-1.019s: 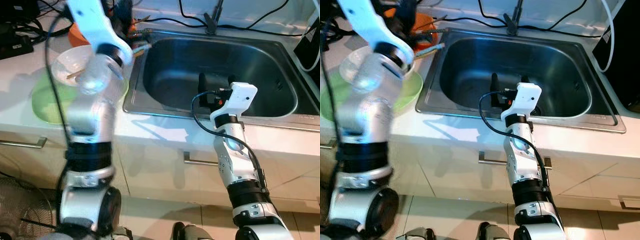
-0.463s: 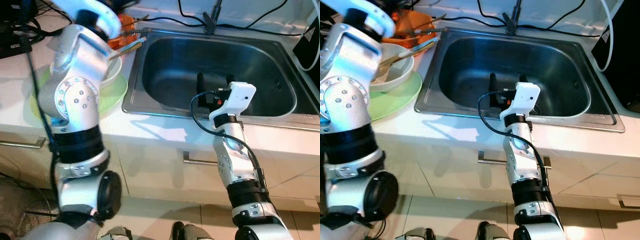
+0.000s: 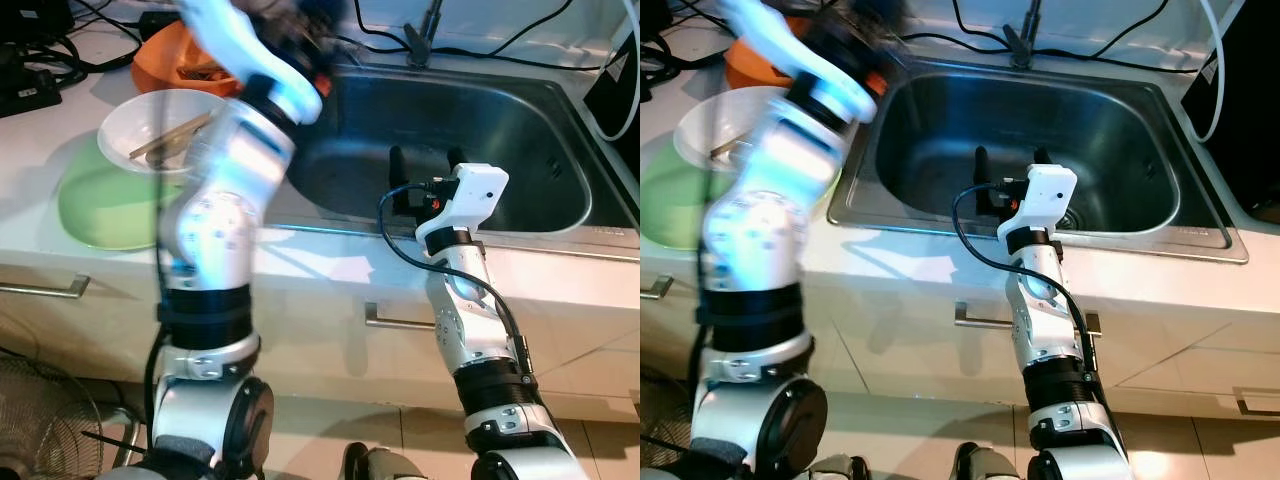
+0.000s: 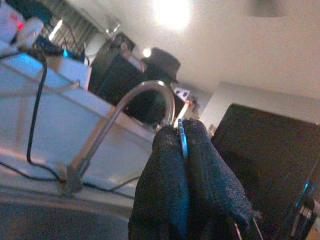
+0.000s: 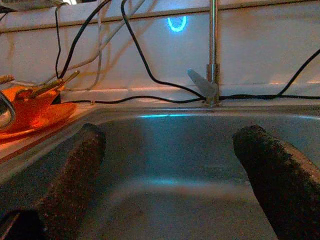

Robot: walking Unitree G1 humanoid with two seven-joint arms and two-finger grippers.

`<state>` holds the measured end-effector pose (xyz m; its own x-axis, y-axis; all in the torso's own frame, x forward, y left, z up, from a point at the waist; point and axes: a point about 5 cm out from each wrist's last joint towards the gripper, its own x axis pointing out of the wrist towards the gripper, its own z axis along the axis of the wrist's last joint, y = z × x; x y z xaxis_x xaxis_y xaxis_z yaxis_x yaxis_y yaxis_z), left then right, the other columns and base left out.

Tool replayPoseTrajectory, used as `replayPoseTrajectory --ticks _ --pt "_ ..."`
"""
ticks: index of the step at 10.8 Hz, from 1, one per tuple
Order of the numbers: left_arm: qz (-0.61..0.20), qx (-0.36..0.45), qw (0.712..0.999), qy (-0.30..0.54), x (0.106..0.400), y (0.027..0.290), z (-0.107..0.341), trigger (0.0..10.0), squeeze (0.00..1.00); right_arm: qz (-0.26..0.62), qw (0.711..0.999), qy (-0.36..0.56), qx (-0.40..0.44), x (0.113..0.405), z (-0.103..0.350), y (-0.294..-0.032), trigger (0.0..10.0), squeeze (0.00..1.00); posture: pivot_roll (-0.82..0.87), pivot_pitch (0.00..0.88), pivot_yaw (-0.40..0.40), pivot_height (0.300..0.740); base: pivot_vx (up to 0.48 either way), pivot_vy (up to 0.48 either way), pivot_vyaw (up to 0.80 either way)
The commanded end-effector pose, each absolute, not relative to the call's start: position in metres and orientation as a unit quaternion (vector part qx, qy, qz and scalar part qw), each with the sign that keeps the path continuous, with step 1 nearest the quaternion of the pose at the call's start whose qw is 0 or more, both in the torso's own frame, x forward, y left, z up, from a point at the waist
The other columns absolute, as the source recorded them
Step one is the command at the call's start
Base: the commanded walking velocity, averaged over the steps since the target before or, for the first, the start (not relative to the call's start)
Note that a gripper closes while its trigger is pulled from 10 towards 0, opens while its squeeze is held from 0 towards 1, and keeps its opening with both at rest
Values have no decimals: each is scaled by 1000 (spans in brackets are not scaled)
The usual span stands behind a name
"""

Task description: Kitchen organization

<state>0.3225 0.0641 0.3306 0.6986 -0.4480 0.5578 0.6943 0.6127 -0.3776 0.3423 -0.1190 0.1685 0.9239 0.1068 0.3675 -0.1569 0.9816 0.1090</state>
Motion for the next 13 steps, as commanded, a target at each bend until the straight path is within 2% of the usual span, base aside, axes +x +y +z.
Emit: replayPoseTrajectory --ticks 1,2,5,6,10,13 --pt "-338 -301 870 -198 322 54 322 10000 0 75 975 -197 66 343 178 -127 10000 1000 50 129 -38 740 0 0 0" --pt "-338 -301 870 -196 323 53 320 10000 0 84 974 -201 67 343 180 -129 10000 1000 49 128 -37 740 0 0 0" --pt "-335 -292 877 -182 327 52 307 10000 0 200 951 -224 70 339 207 -125 10000 1000 44 125 -31 740 0 0 0" --pt "-335 -289 881 -168 330 49 298 10000 0 262 938 -220 62 332 211 -113 10000 0 42 123 -32 740 0 0 0" --pt "-361 -280 876 -156 328 33 291 10000 0 332 918 -203 72 321 212 -99 10000 0 41 110 -30 740 0 0 0" --pt "-393 -273 867 -141 322 18 286 10000 0 337 919 -194 72 320 208 -90 10000 0 47 105 -32 740 0 0 0"
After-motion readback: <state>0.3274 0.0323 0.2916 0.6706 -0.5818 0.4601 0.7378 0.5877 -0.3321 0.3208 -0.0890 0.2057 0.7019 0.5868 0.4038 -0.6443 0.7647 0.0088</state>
